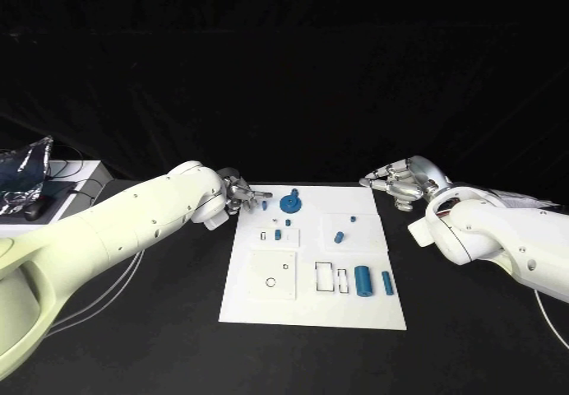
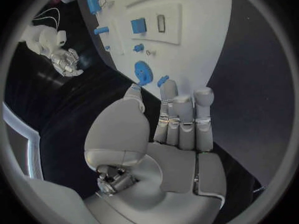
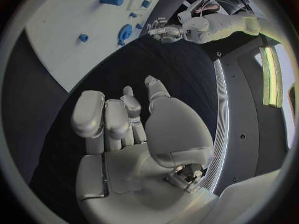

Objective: Assemble the parts on the task board

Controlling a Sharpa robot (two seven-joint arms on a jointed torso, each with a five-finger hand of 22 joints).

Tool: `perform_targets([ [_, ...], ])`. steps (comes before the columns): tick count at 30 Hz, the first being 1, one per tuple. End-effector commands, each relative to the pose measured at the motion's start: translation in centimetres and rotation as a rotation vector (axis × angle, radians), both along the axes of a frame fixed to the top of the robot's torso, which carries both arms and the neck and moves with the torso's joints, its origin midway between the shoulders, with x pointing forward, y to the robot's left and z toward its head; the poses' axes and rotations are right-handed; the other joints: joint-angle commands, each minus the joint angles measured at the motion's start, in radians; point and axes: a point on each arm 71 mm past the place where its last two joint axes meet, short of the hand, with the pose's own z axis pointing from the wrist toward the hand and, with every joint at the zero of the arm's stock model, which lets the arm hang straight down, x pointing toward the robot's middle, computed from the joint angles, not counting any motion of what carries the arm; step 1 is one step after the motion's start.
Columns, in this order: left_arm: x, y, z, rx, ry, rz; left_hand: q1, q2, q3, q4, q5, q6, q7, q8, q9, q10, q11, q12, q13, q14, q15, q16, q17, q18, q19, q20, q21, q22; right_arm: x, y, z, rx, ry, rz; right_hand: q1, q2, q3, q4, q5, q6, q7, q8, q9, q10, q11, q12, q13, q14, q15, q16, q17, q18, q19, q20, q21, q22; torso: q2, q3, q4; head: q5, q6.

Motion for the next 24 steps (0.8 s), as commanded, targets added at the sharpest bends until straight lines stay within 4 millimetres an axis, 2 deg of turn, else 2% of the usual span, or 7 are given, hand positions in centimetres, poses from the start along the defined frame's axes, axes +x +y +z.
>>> perform_targets([
  [1,0.2,-0.2,-0.1,0.038,0.024,-0.039,0.003,0.011,0.000,-0.007,0.007,0.002,-0.004,-0.005,0.008,-0.006,-0.003,0.005,0.001,0.006,0.001,-0.001,0.001,-0.010,0.007,-0.002,0.004,0.001,-0.1,0.2,0.1,-0.003,-0.012,0.015,-0.006,0.008,-0.003,0.001,0.005,-0.004,0.003,-0.006,-0.001,-0.005,0.002,-0.002,0.000,-0.001,-0.001,-0.002,0.000,0.006,0.068,-0.007,-0.003,0.136,0.010,-0.0011,-0.0027,0.002,0.006],
  [4,0.5,-0.3,-0.1,0.042,0.024,-0.035,0.007,0.010,0.003,-0.007,0.008,0.003,-0.003,-0.010,0.018,-0.010,-0.002,0.009,0.002,0.004,0.002,-0.002,0.004,-0.010,0.004,-0.001,0.001,0.003,-0.1,0.3,0.2,-0.003,-0.013,0.017,-0.006,0.008,-0.003,0.001,0.005,-0.004,0.003,-0.006,-0.001,-0.005,0.002,-0.002,0.000,-0.001,-0.001,-0.002,0.000,0.006,0.068,-0.007,-0.003,0.136,0.015,-0.0025,-0.0040,0.002,0.009],
  [8,0.7,-0.4,0.0,0.047,0.018,-0.033,0.006,0.007,0.003,-0.007,0.008,0.003,-0.003,-0.011,0.021,-0.010,-0.002,0.010,0.002,0.003,0.002,-0.002,0.004,-0.011,0.004,-0.001,0.001,0.004,-0.1,0.3,0.2,-0.004,-0.014,0.018,-0.006,0.008,-0.003,0.001,0.005,-0.004,0.003,-0.006,-0.001,-0.005,0.002,-0.002,0.000,-0.001,-0.001,-0.002,0.000,0.006,0.068,-0.007,-0.003,0.136,0.020,-0.0019,-0.0060,0.004,0.012],
  [16,1.1,-1.1,0.6,0.046,0.005,-0.039,0.006,0.006,0.006,-0.008,0.008,0.004,-0.003,-0.015,0.027,-0.011,-0.002,0.012,0.001,0.000,0.002,-0.001,0.007,-0.011,0.001,-0.001,-0.001,0.006,-0.1,0.4,0.2,-0.004,-0.015,0.018,-0.006,0.008,-0.003,0.001,0.005,-0.004,0.003,-0.006,-0.001,-0.005,0.002,-0.002,0.000,-0.001,-0.001,-0.002,0.000,0.006,0.068,-0.007,-0.003,0.136,0.027,-0.0015,-0.0061,0.004,0.014],
  [22,1.3,-1.2,0.9,0.050,0.004,-0.037,0.018,0.013,0.010,-0.015,0.008,0.003,-0.002,-0.016,0.031,-0.013,-0.002,0.014,0.000,-0.002,0.003,0.000,0.008,-0.011,0.000,-0.001,-0.002,0.008,-0.1,0.4,0.3,-0.004,-0.016,0.018,-0.006,0.008,-0.003,0.001,0.005,-0.004,0.003,-0.006,-0.001,-0.005,0.002,-0.002,0.000,-0.001,-0.001,-0.002,0.000,0.006,0.068,-0.007,-0.003,0.136,0.028,-0.0011,-0.0064,0.005,0.012],
  [24,1.3,-1.2,1.0,0.052,0.006,-0.034,0.029,0.024,0.017,-0.023,0.008,0.002,-0.001,-0.016,0.034,-0.016,-0.001,0.015,0.000,-0.003,0.003,0.000,0.008,-0.011,-0.002,-0.001,-0.004,0.008,-0.1,0.3,0.3,-0.005,-0.016,0.017,-0.006,0.008,-0.003,0.001,0.005,-0.004,0.003,-0.006,-0.001,-0.005,0.002,-0.002,0.000,-0.001,-0.001,-0.002,0.000,0.006,0.068,-0.007,-0.003,0.136,0.027,-0.0011,-0.0057,0.004,0.011],
])
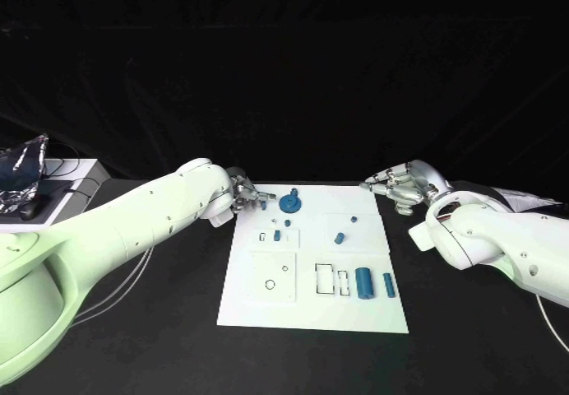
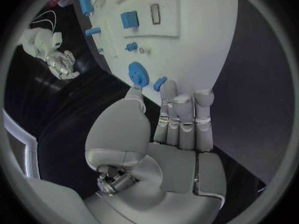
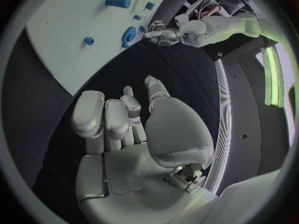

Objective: Assemble the parts on the task board

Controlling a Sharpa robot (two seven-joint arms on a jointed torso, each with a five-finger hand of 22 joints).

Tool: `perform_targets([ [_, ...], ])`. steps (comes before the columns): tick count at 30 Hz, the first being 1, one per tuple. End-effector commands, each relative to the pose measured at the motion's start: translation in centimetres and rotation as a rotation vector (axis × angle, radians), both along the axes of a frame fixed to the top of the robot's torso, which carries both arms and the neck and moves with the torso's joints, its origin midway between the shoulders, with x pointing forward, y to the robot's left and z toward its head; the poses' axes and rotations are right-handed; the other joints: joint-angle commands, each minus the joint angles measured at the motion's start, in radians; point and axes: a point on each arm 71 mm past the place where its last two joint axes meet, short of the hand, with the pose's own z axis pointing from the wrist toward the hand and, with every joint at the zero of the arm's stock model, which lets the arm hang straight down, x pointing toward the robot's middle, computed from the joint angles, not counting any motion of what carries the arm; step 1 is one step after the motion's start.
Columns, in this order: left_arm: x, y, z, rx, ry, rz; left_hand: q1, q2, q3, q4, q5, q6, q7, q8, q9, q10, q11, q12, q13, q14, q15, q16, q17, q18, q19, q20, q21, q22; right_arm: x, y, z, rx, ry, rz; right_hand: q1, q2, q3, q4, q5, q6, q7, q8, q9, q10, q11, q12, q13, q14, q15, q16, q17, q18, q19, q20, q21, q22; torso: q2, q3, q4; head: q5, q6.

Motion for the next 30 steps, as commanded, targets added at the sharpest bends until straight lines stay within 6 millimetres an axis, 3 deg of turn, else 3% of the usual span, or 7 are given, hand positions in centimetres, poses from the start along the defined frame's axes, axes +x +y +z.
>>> perform_targets([
  [1,0.08,-0.12,0.21,0.009,0.007,-0.015,0.015,0.010,0.017,-0.014,0.004,0.001,-0.001,-0.003,0.005,-0.010,-0.001,0.008,-0.001,-0.004,0.003,0.001,0.001,-0.011,-0.002,-0.001,-0.004,0.003,-0.02,0.07,0.14,-0.005,-0.013,0.010,-0.006,0.008,-0.003,0.001,0.005,-0.004,0.003,-0.006,-0.001,-0.005,0.001,-0.002,0.000,-0.001,-0.001,-0.002,0.000,0.006,0.068,-0.006,-0.003,0.135,0.000,0.0001,0.0011,-0.001,-0.004],
  [9,0.18,0.22,0.28,0.019,0.019,-0.005,0.024,0.015,0.048,-0.049,0.004,0.000,-0.006,0.011,0.028,-0.018,-0.004,0.024,0.009,-0.003,0.002,0.013,0.012,-0.013,0.001,-0.002,0.000,0.015,0.01,0.03,0.15,-0.007,-0.012,0.009,-0.006,0.008,-0.004,0.000,0.006,-0.002,0.003,-0.006,-0.003,-0.004,0.001,-0.001,0.001,-0.001,-0.001,-0.001,0.001,0.006,0.068,-0.007,-0.001,0.135,0.000,0.0003,0.0018,-0.002,-0.008],
  [30,0.26,-0.26,0.10,0.026,0.030,-0.014,0.040,0.012,0.049,-0.066,0.003,0.002,-0.007,0.015,0.030,-0.020,-0.005,0.024,0.019,-0.003,0.001,0.019,0.018,-0.015,0.002,-0.003,0.002,0.021,0.03,0.11,0.15,-0.007,-0.012,0.011,-0.006,0.008,-0.004,0.000,0.006,-0.002,0.003,-0.006,-0.003,-0.004,0.001,-0.001,0.001,-0.001,-0.001,-0.001,0.001,0.006,0.068,-0.007,-0.001,0.135,0.001,0.0004,0.0011,-0.001,-0.010],
])
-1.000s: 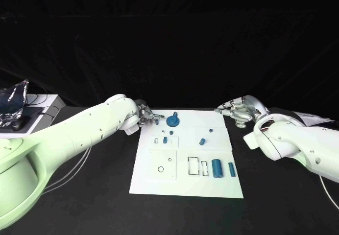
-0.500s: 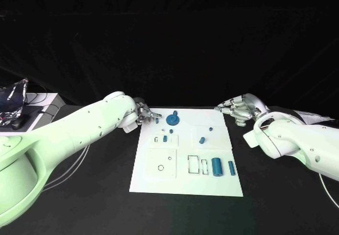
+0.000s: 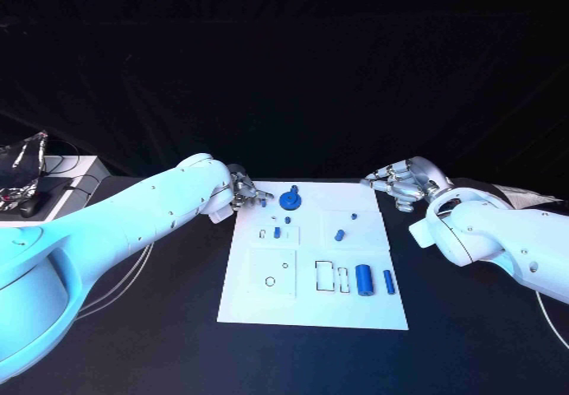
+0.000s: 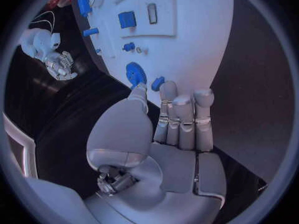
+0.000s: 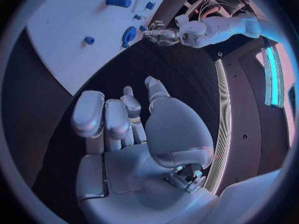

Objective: Assemble the parts on the task board

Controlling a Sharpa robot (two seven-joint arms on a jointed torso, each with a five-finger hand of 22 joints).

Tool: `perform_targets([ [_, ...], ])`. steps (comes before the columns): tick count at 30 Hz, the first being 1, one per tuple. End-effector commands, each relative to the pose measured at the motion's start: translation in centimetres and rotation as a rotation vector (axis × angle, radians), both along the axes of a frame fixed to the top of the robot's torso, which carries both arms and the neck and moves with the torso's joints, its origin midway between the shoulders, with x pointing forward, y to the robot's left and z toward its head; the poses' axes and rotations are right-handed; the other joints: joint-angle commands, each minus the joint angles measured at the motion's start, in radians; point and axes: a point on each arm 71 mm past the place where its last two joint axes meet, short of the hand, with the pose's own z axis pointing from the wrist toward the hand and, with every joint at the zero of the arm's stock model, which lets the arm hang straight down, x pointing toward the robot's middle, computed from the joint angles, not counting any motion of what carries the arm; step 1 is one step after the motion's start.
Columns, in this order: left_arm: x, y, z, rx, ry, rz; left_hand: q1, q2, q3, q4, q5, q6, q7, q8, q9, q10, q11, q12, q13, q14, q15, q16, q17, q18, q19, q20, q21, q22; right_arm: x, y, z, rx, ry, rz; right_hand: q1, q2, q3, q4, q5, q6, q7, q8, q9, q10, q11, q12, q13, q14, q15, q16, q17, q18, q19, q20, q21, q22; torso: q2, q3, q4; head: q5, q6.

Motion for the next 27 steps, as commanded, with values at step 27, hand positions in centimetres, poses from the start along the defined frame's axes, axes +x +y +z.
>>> perform_targets([
  [27,0.08,-0.32,-0.06,-0.029,0.003,-0.011,0.083,0.010,0.241,-0.079,0.003,-0.003,-0.005,-0.036,-0.031,-0.013,0.000,-0.036,-0.002,-0.019,0.002,0.007,-0.003,-0.017,-0.015,-0.004,-0.028,0.008,0.02,0.20,0.07,-0.006,-0.008,0.014,-0.002,0.006,-0.004,-0.002,0.006,-0.001,0.003,-0.006,-0.002,-0.002,-0.001,0.001,0.003,-0.001,-0.001,-0.001,0.001,0.005,0.069,-0.007,0.003,0.136,0.000,0.0001,0.0003,0.000,-0.006],
])
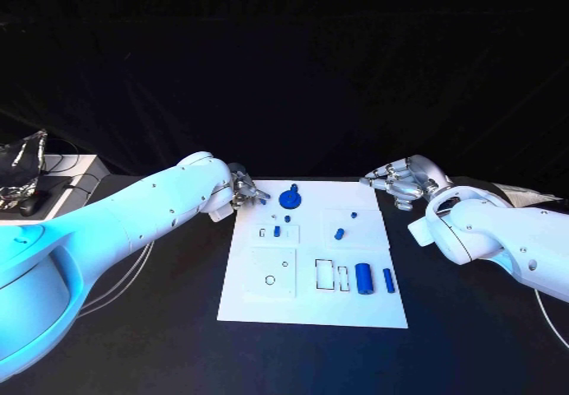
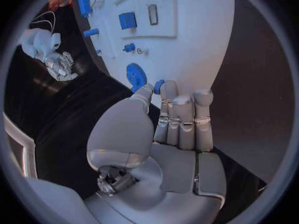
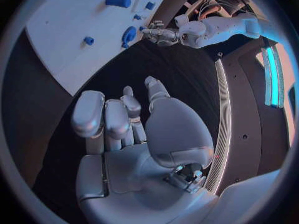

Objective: Assemble the parts on the task board

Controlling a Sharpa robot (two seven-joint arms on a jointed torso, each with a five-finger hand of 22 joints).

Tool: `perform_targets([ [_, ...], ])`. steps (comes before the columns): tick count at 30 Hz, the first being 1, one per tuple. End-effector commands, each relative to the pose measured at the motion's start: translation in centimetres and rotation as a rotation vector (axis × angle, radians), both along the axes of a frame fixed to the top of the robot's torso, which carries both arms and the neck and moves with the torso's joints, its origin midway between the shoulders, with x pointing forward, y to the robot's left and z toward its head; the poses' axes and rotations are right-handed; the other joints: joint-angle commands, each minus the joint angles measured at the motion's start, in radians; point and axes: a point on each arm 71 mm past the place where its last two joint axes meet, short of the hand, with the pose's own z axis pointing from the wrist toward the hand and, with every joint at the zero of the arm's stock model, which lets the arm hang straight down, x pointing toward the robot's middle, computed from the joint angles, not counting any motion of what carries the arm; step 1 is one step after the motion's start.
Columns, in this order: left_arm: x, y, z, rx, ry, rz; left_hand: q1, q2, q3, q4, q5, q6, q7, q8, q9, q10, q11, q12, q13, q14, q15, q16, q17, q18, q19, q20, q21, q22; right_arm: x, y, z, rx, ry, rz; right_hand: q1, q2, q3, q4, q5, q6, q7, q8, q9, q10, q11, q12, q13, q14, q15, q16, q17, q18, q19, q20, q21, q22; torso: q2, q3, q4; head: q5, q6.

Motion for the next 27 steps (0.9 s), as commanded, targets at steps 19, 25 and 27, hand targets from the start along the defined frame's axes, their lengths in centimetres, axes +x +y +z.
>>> perform_targets([
  [19,-0.5,-0.1,0.4,-0.113,-0.015,0.028,-0.132,-0.096,0.513,-0.203,0.021,-0.015,-0.005,0.036,0.048,0.032,-0.013,-0.028,-0.006,0.011,-0.008,0.028,0.030,-0.019,0.007,-0.011,0.014,0.032,0.1,0.0,0.0,-0.009,-0.002,0.011,-0.004,0.007,-0.005,-0.001,0.006,-0.001,0.003,-0.007,-0.002,-0.004,-0.002,0.000,0.001,-0.001,-0.001,-0.001,0.001,0.005,0.068,-0.007,0.001,0.136,-0.003,0.0003,0.0011,0.004,-0.003],
  [25,-1.6,-0.1,0.9,-0.138,-0.016,0.032,-0.156,-0.105,0.522,-0.228,0.080,0.004,-0.010,0.039,0.051,0.054,-0.020,-0.032,-0.004,0.032,-0.016,0.036,0.051,-0.026,0.028,-0.022,0.035,0.043,0.1,-0.3,0.0,-0.011,0.000,0.007,-0.004,0.007,-0.005,-0.001,0.006,-0.001,0.003,-0.007,-0.002,-0.004,-0.002,0.000,0.001,-0.001,-0.001,-0.001,0.001,0.005,0.068,-0.007,0.001,0.136,-0.006,0.0015,0.0028,0.006,-0.005],
  [27,-2.0,-0.1,1.1,-0.144,-0.020,0.033,-0.166,-0.111,0.522,-0.239,0.125,0.016,-0.013,0.040,0.052,0.069,-0.024,-0.037,-0.005,0.047,-0.021,0.035,0.055,-0.029,0.042,-0.028,0.049,0.050,0.2,-0.4,0.0,-0.012,0.002,0.005,-0.004,0.007,-0.005,-0.001,0.006,-0.001,0.003,-0.007,-0.002,-0.004,-0.002,0.000,0.001,-0.001,-0.001,-0.001,0.001,0.005,0.068,-0.007,0.001,0.136,-0.009,0.0018,0.0046,0.007,-0.008],
])
